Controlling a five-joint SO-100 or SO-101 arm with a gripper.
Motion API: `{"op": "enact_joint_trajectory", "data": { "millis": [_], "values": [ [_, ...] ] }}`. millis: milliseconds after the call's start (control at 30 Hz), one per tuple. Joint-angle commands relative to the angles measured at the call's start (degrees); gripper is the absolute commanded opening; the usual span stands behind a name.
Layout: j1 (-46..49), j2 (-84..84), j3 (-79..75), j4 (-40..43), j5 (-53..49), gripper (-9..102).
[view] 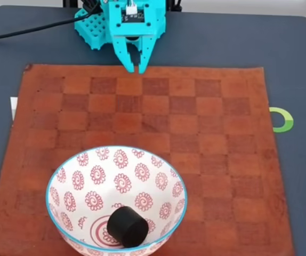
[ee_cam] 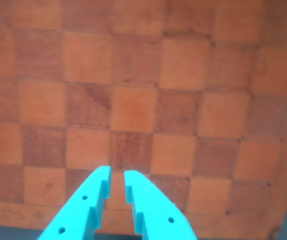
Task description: Grasp a black cylinder and put it in a bowl.
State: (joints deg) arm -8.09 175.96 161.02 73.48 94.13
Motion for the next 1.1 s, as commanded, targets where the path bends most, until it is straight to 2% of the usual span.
{"op": "enact_joint_trajectory", "data": {
  "millis": [0, 667, 1067],
  "values": [
    [0.26, 3.52, 0.0, 0.0, 1.05, 1],
    [0.35, 21.18, 12.57, -0.26, 1.14, 1],
    [0.26, 21.45, 12.92, -0.44, 0.26, 1]
  ]
}}
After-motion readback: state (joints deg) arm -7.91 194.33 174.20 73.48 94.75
